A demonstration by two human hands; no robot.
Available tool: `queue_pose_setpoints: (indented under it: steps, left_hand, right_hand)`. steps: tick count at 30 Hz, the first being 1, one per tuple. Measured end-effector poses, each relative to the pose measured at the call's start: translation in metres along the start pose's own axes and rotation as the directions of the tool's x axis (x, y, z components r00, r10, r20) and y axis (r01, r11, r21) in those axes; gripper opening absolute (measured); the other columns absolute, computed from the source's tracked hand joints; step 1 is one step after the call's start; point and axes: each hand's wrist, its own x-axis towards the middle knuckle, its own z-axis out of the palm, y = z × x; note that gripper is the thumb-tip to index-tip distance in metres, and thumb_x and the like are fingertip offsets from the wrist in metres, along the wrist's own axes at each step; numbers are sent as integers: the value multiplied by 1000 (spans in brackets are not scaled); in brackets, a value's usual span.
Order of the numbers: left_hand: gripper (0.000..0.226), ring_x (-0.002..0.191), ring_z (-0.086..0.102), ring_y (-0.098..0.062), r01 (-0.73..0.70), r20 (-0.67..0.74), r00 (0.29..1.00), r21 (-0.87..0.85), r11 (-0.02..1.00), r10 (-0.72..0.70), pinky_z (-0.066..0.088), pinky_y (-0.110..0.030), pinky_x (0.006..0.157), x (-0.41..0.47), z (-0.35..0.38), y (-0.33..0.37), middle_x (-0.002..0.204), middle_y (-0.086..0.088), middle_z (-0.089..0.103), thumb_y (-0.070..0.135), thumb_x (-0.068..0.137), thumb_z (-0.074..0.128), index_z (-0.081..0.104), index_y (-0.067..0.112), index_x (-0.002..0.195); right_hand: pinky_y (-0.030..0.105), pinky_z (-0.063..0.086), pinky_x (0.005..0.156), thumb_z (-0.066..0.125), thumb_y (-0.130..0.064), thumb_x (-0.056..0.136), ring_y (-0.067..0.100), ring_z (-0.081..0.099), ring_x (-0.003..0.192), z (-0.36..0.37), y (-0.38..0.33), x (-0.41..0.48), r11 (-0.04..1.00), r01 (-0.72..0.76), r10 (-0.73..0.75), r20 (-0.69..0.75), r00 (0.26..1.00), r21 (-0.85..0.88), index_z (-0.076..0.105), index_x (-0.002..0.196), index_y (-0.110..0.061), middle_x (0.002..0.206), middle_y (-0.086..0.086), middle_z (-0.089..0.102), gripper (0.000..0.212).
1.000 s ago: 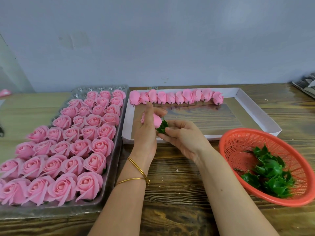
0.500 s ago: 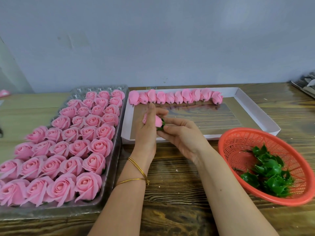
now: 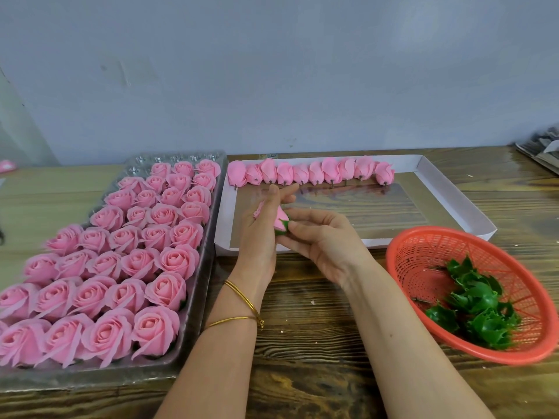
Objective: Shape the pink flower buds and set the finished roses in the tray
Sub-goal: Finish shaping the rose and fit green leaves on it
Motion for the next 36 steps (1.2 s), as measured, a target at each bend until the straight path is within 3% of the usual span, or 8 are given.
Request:
queue_pose_setpoints:
  steps: [5,8,10,14,19,26,32,36]
  left_hand:
    - [31,100,65,-8,31,3,1000,17,999,-31,50,-29,87,2,-1,0,89,14,70,48,92,50,78,34,93]
    - [32,96,68,-15,51,-5,999,30,998,-51,55,-36,85,2,-1,-1,92,6,73,43,96,50,78,28,91]
    - [35,86,69,-19,63,-16,998,26,998,-63,55,-36,78,2,-1,-1,86,0,73,42,95,52,77,25,78]
    - [48,89,65,-19,51,-33,998,34,998,-50,50,-42,81,5,-2,-3,90,-4,70,39,96,53,63,20,53]
    - [54,83,65,-11,35,-51,998,-7,999,-35,49,-36,83,5,0,-3,79,4,69,35,98,50,56,22,46]
    - [53,83,65,-7,19,-17,1000,-71,997,-20,47,-30,83,4,-1,-2,77,4,68,35,98,50,56,23,47]
    - [46,86,68,-8,16,22,1000,8,1000,-16,51,-18,72,0,-1,1,86,2,73,43,98,46,76,25,69]
    - [43,98,69,-12,31,49,998,12,999,-31,53,-20,75,0,-2,3,99,1,75,44,99,44,79,26,80]
  right_hand:
    - [36,60,82,61,19,81,29,72,88,-1,1,1,997,47,-49,-20,999,-54,66,105,6,94,22,72,28]
    - [47,55,93,64,20,77,35,69,93,0,3,1,984,104,-114,-63,991,-146,68,99,-1,97,23,71,31]
    - [49,54,93,64,22,75,36,68,94,1,4,2,980,128,-141,-74,987,-150,67,97,-2,95,21,71,32]
    - [42,58,87,61,23,78,29,71,87,0,4,4,989,112,-115,-29,993,-97,65,96,4,92,20,71,27]
    - [31,57,88,54,19,85,23,71,89,0,3,2,996,56,-50,98,994,-65,68,102,4,92,15,73,27]
    - [32,58,89,51,11,92,23,70,96,0,-1,-1,999,-46,45,146,988,4,66,109,5,100,15,72,24]
    - [31,61,75,67,9,72,26,73,87,-2,-1,1,999,-5,3,75,997,35,75,90,-1,93,17,74,22]
    - [28,60,71,71,5,64,25,74,87,-4,1,2,999,28,-32,102,994,38,79,84,-4,91,17,75,24]
